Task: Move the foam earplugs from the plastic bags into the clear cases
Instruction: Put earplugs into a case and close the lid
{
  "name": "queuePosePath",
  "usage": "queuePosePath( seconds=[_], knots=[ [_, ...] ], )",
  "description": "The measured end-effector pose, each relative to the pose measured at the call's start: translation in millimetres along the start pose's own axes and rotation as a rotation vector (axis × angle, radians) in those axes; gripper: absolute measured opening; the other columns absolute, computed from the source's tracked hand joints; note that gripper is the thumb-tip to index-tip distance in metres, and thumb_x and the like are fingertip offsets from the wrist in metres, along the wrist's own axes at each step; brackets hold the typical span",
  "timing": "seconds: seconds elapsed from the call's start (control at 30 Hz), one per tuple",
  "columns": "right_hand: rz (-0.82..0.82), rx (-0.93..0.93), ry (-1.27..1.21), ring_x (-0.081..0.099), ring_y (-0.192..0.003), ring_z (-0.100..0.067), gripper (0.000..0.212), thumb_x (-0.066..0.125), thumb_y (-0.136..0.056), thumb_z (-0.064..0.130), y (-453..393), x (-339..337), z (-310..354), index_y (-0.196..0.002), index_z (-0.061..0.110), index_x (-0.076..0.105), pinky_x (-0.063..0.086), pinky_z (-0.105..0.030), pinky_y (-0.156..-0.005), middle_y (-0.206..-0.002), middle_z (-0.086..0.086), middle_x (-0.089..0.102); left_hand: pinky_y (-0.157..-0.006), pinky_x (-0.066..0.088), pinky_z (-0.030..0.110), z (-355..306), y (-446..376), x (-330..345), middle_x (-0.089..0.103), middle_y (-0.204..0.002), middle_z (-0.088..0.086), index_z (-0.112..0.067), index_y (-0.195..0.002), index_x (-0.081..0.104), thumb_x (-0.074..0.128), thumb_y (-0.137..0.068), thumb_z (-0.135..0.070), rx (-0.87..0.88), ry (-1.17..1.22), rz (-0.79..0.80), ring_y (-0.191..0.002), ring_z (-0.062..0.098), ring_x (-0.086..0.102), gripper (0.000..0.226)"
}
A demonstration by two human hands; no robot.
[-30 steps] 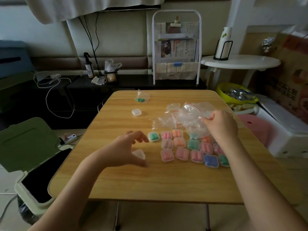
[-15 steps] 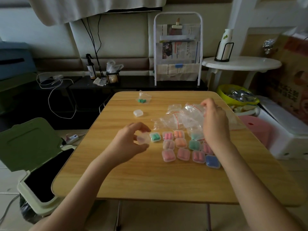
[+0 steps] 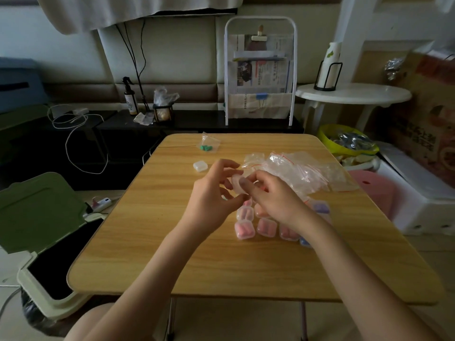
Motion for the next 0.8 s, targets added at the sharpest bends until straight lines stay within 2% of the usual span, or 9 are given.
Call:
queuePosePath(
  seconds=[0.07, 0.13, 0.2, 0.33, 0.4, 0.47, 0.53, 0.67, 0.8],
  knots=[
    [0.012, 0.021, -0.025, 0.048, -0.049, 0.004, 0.036, 0.047, -0.092, 0.052, -0.2, -1.2, -3.3, -0.086, 0.019, 0.059, 0.038, -0.021, -0.057, -0.055, 0.016, 0.057, -0.073, 0.055, 0.028, -1.2, -1.4, 3.0, 0.067, -0.103, -0.009, -0.020, -0.104, 0.052, 0.082, -0.067, -0.005, 0.042, -0.034, -0.001, -0.081, 0.008, 0.061, 0.050],
    [0.014, 0.036, -0.061, 0.047, -0.046, 0.004, 0.032, 0.048, -0.095, 0.046, -0.8, -1.6, -6.9, -0.081, 0.020, 0.059, 0.037, -0.023, -0.059, -0.047, 0.020, 0.051, -0.076, 0.054, 0.031, -2.9, -1.4, 4.8, 0.067, -0.102, -0.006, -0.017, -0.102, 0.055, 0.083, -0.066, -0.009, 0.081, -0.095, -0.011, -0.085, 0.010, 0.062, 0.046],
    [0.016, 0.049, -0.075, 0.047, -0.047, 0.003, 0.033, 0.049, -0.093, 0.049, -1.1, -1.9, -9.2, -0.078, 0.020, 0.059, 0.041, -0.029, -0.060, -0.047, 0.017, 0.051, -0.080, 0.053, 0.031, -5.8, -1.4, 6.6, 0.068, -0.105, -0.004, -0.015, -0.099, 0.057, 0.084, -0.067, -0.013, 0.106, -0.149, -0.012, -0.092, 0.013, 0.063, 0.042],
    [0.014, 0.070, -0.082, 0.047, -0.050, -0.007, 0.044, 0.049, -0.093, 0.050, -2.0, -3.6, -12.9, -0.080, 0.009, 0.059, 0.044, -0.034, -0.060, -0.052, 0.012, 0.049, -0.084, 0.050, 0.014, -7.0, -2.2, 7.6, 0.069, -0.103, -0.007, -0.019, -0.093, 0.058, 0.085, -0.066, -0.015, 0.084, -0.106, -0.019, -0.095, 0.006, 0.064, 0.039],
    [0.010, 0.094, -0.140, 0.045, -0.051, -0.009, 0.048, 0.048, -0.095, 0.047, -2.8, -5.3, -15.1, -0.087, 0.001, 0.060, 0.041, -0.027, -0.053, -0.055, 0.008, 0.048, -0.087, 0.052, 0.016, -4.2, -2.4, 7.7, 0.069, -0.099, -0.009, -0.015, -0.097, 0.063, 0.085, -0.065, -0.010, 0.058, -0.032, -0.027, -0.095, 0.006, 0.066, 0.039],
    [0.023, 0.119, -0.239, 0.038, -0.049, -0.010, 0.043, 0.048, -0.095, 0.044, -3.2, -3.3, -16.4, -0.084, 0.005, 0.061, 0.032, -0.023, -0.048, -0.055, 0.006, 0.045, -0.088, 0.053, 0.021, -3.3, -2.1, 5.2, 0.069, -0.097, -0.009, -0.009, -0.101, 0.066, 0.084, -0.065, -0.007, 0.050, 0.008, -0.056, -0.095, 0.006, 0.067, 0.040],
    [0.025, 0.130, -0.292, 0.036, -0.047, -0.010, 0.038, 0.048, -0.095, 0.044, -3.2, -0.7, -17.0, -0.083, 0.010, 0.059, 0.030, -0.024, -0.046, -0.054, 0.006, 0.045, -0.086, 0.055, 0.023, -4.3, -1.1, 1.7, 0.070, -0.098, -0.007, -0.006, -0.098, 0.066, 0.085, -0.064, -0.009, 0.060, 0.010, -0.107, -0.094, 0.008, 0.068, 0.039],
    [-0.024, 0.140, -0.295, 0.041, -0.045, -0.009, 0.036, 0.048, -0.095, 0.047, -3.7, 1.3, -18.9, -0.089, 0.012, 0.055, 0.033, -0.026, -0.047, -0.056, 0.005, 0.048, -0.083, 0.056, 0.027, -3.6, 1.3, -1.1, 0.071, -0.101, -0.003, -0.007, -0.095, 0.064, 0.086, -0.063, -0.013, 0.046, -0.031, -0.166, -0.092, 0.012, 0.069, 0.039],
    [-0.170, 0.071, -0.174, 0.048, -0.051, -0.007, 0.058, 0.041, -0.089, 0.058, -3.0, -18.6, -13.5, -0.091, 0.004, 0.063, 0.042, -0.020, -0.055, -0.059, 0.001, 0.053, -0.081, 0.054, 0.018, 2.2, -2.9, 0.9, 0.071, -0.101, -0.001, -0.011, -0.104, 0.063, 0.083, -0.065, -0.002, -0.062, 0.091, -0.056, -0.092, 0.007, 0.069, 0.044]
  ],
)
Point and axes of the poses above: each hand's wrist, its own y-axis away from the middle knuckle, its own x-axis out of the palm, z = x × y, the point moved 10 cm from there along -y, towards the middle knuckle
